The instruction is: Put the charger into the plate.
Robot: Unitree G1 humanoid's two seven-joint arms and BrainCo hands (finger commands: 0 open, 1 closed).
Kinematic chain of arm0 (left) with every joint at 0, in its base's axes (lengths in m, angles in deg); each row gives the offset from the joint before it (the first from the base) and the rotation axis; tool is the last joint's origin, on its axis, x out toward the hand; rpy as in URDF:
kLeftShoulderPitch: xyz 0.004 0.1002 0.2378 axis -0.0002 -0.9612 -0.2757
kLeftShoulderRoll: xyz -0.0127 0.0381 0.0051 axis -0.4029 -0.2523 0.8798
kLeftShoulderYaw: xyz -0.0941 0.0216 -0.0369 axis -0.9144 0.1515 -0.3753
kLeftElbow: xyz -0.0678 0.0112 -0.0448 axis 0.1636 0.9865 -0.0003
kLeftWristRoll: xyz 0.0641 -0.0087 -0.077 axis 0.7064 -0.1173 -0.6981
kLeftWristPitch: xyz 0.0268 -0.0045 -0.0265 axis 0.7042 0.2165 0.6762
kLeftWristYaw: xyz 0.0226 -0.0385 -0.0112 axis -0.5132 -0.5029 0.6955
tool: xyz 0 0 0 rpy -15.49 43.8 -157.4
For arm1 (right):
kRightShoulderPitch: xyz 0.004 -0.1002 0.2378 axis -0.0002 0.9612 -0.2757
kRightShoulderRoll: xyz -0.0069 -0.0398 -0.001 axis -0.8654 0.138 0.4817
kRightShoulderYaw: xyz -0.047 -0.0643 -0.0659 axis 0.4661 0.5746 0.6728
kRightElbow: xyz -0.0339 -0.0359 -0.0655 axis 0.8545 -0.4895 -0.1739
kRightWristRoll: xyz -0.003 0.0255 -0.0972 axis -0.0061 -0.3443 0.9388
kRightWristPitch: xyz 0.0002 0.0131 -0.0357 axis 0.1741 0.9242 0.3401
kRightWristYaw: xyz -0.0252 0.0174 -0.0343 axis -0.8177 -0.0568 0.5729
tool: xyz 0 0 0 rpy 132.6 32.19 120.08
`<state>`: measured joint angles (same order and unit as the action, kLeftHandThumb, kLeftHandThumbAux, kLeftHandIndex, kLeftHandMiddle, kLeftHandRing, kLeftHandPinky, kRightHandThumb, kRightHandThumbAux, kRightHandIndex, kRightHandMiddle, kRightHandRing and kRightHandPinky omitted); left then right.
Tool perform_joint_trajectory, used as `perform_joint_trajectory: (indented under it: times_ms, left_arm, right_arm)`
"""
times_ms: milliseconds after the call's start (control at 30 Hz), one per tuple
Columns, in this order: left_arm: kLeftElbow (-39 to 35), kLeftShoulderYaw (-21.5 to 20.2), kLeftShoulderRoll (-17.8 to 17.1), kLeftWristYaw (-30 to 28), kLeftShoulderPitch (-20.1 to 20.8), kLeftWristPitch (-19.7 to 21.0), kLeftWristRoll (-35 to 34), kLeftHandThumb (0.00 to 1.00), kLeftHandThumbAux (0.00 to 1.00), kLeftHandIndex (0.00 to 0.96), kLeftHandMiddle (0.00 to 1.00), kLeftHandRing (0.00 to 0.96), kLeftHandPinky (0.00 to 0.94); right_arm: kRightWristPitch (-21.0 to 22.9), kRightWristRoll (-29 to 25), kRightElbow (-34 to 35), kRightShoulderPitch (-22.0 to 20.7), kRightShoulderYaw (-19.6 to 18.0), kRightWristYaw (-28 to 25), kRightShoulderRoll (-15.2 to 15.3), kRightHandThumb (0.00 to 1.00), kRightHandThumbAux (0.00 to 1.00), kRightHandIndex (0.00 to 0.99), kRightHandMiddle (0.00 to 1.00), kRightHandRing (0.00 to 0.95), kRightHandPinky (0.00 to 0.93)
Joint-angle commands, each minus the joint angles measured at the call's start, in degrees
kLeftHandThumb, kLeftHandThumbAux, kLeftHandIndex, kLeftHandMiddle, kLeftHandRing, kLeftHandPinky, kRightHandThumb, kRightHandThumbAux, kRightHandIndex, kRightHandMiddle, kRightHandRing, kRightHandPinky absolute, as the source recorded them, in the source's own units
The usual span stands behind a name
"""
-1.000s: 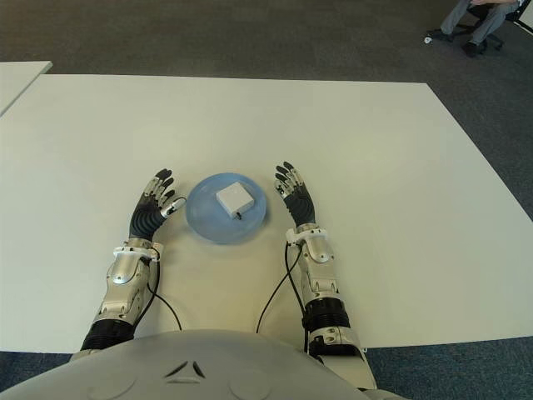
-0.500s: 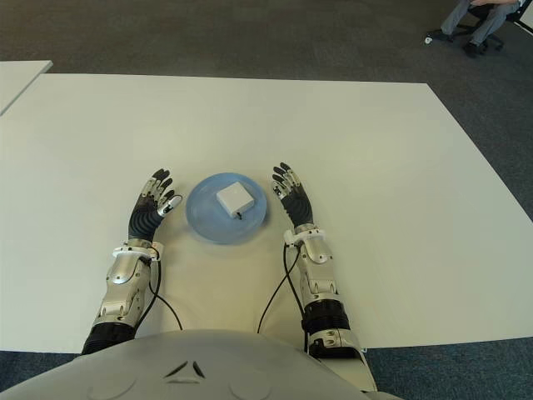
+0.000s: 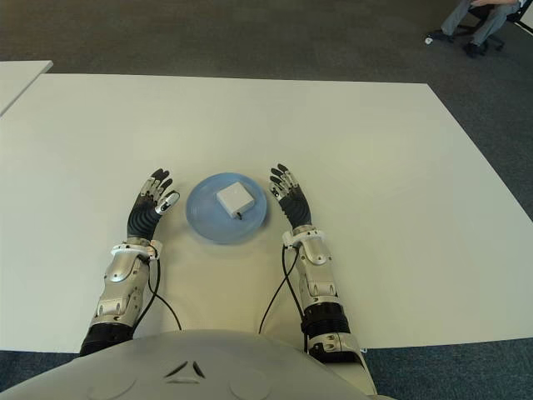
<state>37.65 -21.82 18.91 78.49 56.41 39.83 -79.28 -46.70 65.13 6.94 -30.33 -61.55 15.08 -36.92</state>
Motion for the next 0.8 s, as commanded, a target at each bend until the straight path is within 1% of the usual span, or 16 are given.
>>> perform_joint_trajectory:
  times_ms: [33, 400, 800]
  left_arm:
    - [2.5, 0.2, -0.2, -0.6, -1.7, 5.5, -0.5, 0.049, 0.63, 0.024, 0.083, 0.079, 0.107]
    - [3.1, 0.1, -0.8, -0.9, -0.8, 6.2, -0.7, 0.032, 0.62, 0.018, 0.077, 0.071, 0.092]
    - [5.5, -0.3, -2.0, -0.8, 1.6, 6.1, -0.2, 0.003, 0.621, 0.012, 0.065, 0.061, 0.084]
  right_arm:
    - [1.9, 0.5, -0.6, 1.3, 0.6, 0.1, -0.1, 0.0, 0.568, 0.031, 0.143, 0.116, 0.047]
    - [1.8, 0.3, -1.0, 1.2, 0.9, -0.1, -0.1, 0.0, 0.56, 0.022, 0.141, 0.114, 0.051]
    - [1.8, 0.0, -1.4, 0.9, 1.0, -0.1, -0.5, 0.0, 0.57, 0.022, 0.142, 0.118, 0.06]
